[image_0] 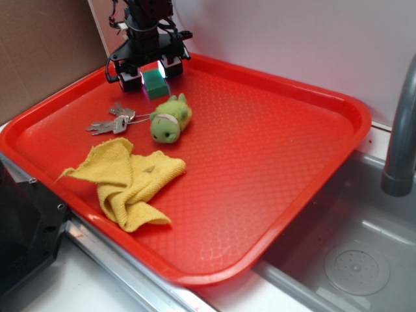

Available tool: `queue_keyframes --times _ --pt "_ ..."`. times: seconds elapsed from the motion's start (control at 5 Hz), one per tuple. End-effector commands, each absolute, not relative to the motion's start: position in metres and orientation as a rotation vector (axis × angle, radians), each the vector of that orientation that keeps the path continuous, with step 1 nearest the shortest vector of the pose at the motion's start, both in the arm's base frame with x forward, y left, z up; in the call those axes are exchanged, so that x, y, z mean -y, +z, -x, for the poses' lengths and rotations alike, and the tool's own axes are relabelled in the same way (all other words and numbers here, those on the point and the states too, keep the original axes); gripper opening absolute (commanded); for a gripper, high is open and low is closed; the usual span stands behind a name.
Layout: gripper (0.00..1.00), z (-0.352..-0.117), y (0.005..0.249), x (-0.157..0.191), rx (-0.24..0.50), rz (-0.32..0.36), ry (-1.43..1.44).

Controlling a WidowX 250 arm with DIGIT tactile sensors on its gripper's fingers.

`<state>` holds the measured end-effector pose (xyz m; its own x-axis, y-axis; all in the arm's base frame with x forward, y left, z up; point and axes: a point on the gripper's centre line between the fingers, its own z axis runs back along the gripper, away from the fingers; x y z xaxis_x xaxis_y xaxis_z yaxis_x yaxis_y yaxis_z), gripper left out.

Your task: Grab the green block.

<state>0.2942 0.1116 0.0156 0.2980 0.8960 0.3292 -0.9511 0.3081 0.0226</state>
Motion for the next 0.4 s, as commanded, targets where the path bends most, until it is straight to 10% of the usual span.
queue_keyframes --times 0.0,0.2 --pt "0.00 -0.279 0.083 -0.094 0.134 -0.129 0.773" --pt "0.00 -0.252 0.120 -0.065 0.100 -0.063 0.551"
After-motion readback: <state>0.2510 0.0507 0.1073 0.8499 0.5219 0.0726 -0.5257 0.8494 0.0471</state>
